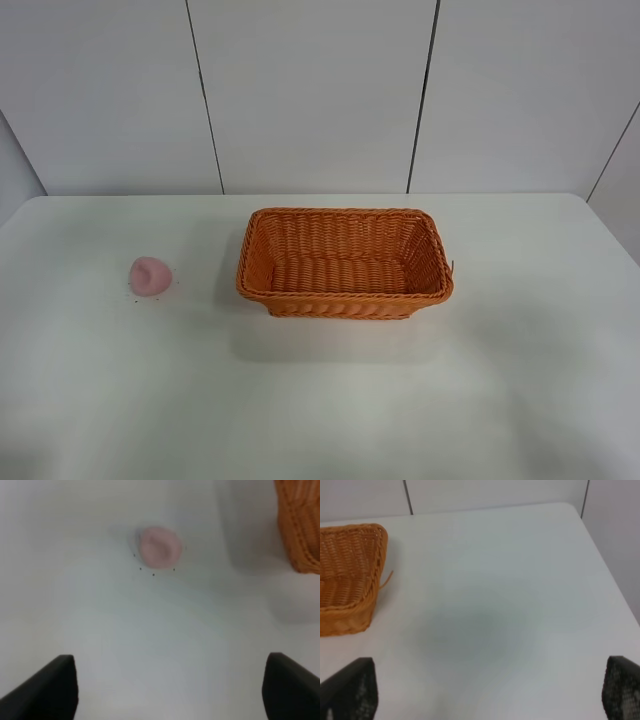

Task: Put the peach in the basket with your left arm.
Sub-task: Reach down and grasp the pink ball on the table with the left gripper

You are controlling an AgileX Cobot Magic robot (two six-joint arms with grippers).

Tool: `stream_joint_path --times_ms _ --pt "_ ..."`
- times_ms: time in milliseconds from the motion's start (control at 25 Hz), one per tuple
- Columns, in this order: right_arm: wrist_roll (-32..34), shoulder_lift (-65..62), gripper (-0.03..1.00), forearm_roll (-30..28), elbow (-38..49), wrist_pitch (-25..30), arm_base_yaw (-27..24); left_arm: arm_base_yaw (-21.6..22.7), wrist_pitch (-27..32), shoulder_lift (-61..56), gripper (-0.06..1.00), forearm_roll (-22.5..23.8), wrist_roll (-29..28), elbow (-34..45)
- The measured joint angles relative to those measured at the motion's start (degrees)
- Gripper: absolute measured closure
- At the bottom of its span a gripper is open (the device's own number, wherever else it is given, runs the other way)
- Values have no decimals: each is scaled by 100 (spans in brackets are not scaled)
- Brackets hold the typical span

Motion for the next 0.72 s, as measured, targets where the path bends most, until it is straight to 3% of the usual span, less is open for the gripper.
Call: stream_joint_path --times_ms 440,720 --pt "0 0 27 0 0 0 0 0 337 4766 9 -19 0 -2762" --pt "0 0 27 0 0 0 0 0 521 6320 9 -146 0 -3781"
